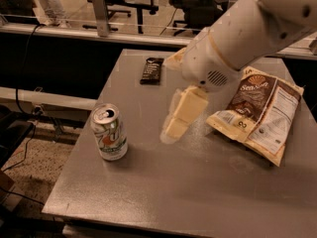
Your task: Knock 7up can over
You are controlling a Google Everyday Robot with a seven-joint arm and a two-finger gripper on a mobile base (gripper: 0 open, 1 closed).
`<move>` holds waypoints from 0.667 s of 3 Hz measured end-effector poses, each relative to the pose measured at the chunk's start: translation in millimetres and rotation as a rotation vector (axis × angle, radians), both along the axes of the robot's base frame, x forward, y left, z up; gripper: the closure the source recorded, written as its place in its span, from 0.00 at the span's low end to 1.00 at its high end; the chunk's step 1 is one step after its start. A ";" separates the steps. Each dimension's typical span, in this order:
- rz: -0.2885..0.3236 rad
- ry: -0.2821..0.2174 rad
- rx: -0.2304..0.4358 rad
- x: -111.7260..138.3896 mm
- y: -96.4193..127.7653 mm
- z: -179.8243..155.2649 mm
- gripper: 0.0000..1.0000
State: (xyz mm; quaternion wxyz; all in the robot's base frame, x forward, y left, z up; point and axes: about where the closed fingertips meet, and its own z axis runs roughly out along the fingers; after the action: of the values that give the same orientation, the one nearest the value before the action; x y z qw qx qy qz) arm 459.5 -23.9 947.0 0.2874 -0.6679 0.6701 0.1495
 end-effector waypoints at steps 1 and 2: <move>0.042 0.021 0.062 4.5 33.7 -12.8 0.00; 0.089 0.044 0.103 -0.4 64.8 -27.3 0.00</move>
Offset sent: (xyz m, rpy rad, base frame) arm -0.0045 0.0996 -0.0491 0.1545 0.0830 0.1421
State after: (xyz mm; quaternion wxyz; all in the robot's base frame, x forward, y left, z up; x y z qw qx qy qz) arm 459.1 40.9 919.7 0.2994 -0.6780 0.6372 0.2111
